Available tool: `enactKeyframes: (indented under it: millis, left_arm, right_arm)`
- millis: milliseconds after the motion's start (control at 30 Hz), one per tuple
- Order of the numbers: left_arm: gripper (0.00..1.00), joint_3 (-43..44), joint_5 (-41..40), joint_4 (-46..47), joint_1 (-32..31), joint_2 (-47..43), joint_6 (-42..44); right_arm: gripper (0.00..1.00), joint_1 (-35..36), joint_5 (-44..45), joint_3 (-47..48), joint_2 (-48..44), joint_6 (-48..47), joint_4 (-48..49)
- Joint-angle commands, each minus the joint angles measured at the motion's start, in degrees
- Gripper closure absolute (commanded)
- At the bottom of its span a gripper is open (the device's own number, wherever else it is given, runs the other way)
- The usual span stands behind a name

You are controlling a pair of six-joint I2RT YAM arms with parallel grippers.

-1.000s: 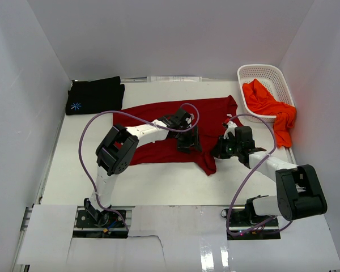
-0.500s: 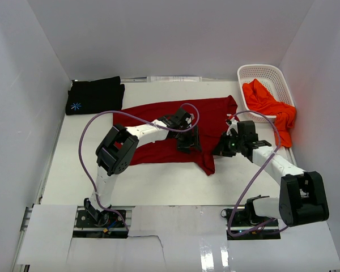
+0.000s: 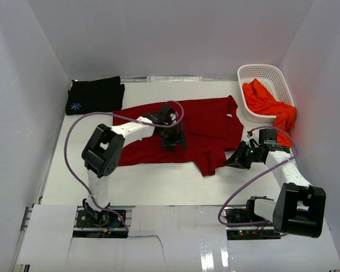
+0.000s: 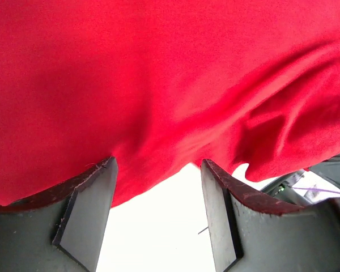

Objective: Fold and stack the t-shirts
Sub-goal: Grap the side of the flattened tshirt closest away from the robot with both arms

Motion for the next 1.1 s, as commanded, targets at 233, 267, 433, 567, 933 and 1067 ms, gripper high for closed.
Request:
enactKeyframes:
  millis: [233, 267, 433, 567, 933, 1067]
  left_arm:
    - [0.26, -7.1, -0.9, -11.7, 24.0, -27.6, 9.5]
    - [0.26, -7.8, -0.7, -12.9, 27.2, -29.2, 10.1]
    - [0.28, -20.1, 2.8, -13.1, 39.6, -39.1, 10.3]
    - [0.28, -29.6, 4.5, -13.1, 51.1, -46.9, 9.5]
    - [0.29, -40.8, 3.1, -14.1, 53.6, -52.0, 1.9]
    - [0.3, -41.8, 1.9, -13.2, 53.7, -50.5, 1.6]
  right_arm:
    - [0.92, -4.7, -11.9, -0.6, -6.1, 1.5, -10.2]
    - [0.92, -4.9, -11.9, -0.7, -6.3, 2.0, -10.2]
    - [0.92, -6.2, -11.5, -0.1, -5.5, 3.2, -8.9]
    - [0.92, -6.9, -10.2, 1.3, -5.1, 4.4, -7.7]
    - [0.92, -7.7, -8.0, 4.5, -2.2, 3.3, -7.2]
    - [0.92, -7.9, -8.3, 4.2, -2.1, 2.9, -6.8]
